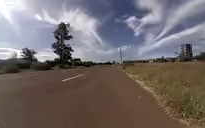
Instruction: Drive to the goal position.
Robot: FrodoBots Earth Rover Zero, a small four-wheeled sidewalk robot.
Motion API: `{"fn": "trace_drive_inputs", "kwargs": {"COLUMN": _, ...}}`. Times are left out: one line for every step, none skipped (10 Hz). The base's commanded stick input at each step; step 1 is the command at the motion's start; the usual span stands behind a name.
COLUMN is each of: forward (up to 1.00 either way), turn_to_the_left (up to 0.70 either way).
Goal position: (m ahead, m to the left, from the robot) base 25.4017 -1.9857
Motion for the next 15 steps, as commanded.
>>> {"fn": "trace_drive_inputs", "kwargs": {"forward": 1.0, "turn_to_the_left": 0.0}}
{"fn": "trace_drive_inputs", "kwargs": {"forward": 1.0, "turn_to_the_left": 0.0}}
{"fn": "trace_drive_inputs", "kwargs": {"forward": 1.0, "turn_to_the_left": 0.0}}
{"fn": "trace_drive_inputs", "kwargs": {"forward": 1.0, "turn_to_the_left": 0.0}}
{"fn": "trace_drive_inputs", "kwargs": {"forward": 1.0, "turn_to_the_left": 0.0}}
{"fn": "trace_drive_inputs", "kwargs": {"forward": 1.0, "turn_to_the_left": 0.0}}
{"fn": "trace_drive_inputs", "kwargs": {"forward": 1.0, "turn_to_the_left": 0.0}}
{"fn": "trace_drive_inputs", "kwargs": {"forward": 1.0, "turn_to_the_left": 0.0}}
{"fn": "trace_drive_inputs", "kwargs": {"forward": 1.0, "turn_to_the_left": -0.4}}
{"fn": "trace_drive_inputs", "kwargs": {"forward": 1.0, "turn_to_the_left": -0.4}}
{"fn": "trace_drive_inputs", "kwargs": {"forward": 1.0, "turn_to_the_left": -0.32}}
{"fn": "trace_drive_inputs", "kwargs": {"forward": 1.0, "turn_to_the_left": -0.13}}
{"fn": "trace_drive_inputs", "kwargs": {"forward": 1.0, "turn_to_the_left": 0.0}}
{"fn": "trace_drive_inputs", "kwargs": {"forward": 1.0, "turn_to_the_left": 0.0}}
{"fn": "trace_drive_inputs", "kwargs": {"forward": 1.0, "turn_to_the_left": 0.0}}
